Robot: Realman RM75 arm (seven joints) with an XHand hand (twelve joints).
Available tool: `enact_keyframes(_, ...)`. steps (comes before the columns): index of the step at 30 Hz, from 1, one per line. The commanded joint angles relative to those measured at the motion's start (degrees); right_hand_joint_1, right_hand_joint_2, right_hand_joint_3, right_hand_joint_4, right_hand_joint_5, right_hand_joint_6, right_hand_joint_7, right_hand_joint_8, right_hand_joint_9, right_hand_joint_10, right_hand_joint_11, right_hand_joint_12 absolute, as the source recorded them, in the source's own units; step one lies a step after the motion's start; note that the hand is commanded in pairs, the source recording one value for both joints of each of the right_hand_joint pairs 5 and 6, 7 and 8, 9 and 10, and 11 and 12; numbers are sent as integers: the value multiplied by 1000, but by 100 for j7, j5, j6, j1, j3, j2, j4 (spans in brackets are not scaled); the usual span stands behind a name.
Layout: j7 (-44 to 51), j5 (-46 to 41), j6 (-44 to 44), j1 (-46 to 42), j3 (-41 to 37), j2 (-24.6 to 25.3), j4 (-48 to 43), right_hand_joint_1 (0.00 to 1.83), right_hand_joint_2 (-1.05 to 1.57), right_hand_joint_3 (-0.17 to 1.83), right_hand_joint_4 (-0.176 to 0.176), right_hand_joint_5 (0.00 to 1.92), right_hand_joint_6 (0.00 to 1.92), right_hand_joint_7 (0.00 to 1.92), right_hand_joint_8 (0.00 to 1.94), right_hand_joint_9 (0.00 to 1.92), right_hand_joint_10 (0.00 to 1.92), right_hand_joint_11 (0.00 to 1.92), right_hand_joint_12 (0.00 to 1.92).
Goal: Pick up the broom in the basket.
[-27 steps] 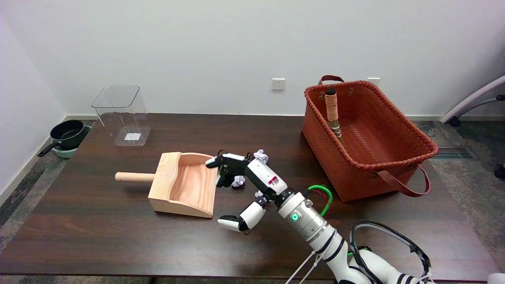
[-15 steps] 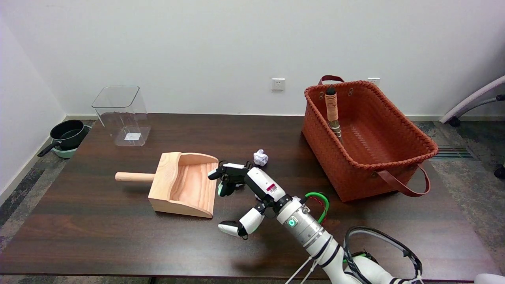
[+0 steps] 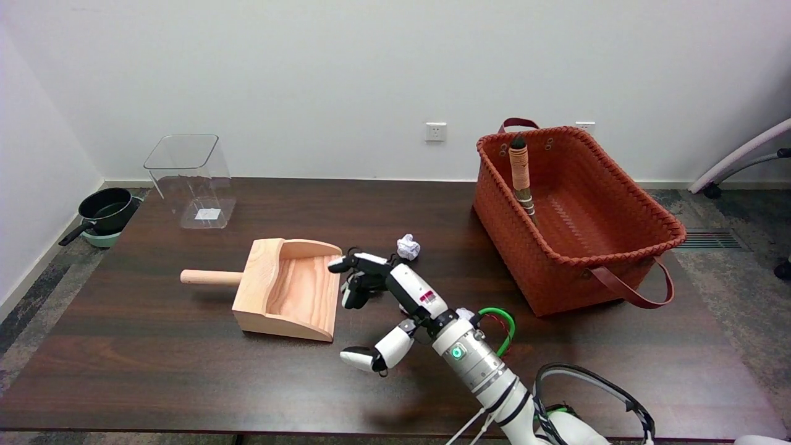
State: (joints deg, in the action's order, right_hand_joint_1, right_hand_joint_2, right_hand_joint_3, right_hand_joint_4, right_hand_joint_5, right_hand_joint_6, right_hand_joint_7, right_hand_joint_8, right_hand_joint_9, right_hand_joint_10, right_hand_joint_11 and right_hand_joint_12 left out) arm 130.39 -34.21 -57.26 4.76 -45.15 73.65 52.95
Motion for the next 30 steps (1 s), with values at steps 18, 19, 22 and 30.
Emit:
enact_keyframes(18, -18, -1840, -4, -231, -351, -1126, 3471, 1189, -341, 1180, 0, 465, 465, 527, 527, 619, 619, 816, 816)
enact_keyframes(19, -18, -1840, 30, -204, -349, -1167, 3496, 1188, -342, 1164, 0, 427, 427, 511, 511, 605, 605, 802, 802)
enact_keyframes(22, -18, -1840, 72, -173, -350, -1280, 3501, 1185, -316, 1116, 0, 290, 290, 576, 576, 585, 585, 768, 768)
enact_keyframes(30, -10, -1879, -261, -701, -1026, -1664, 3624, 1186, -327, 1077, 0, 289, 289, 627, 627, 589, 589, 765, 765)
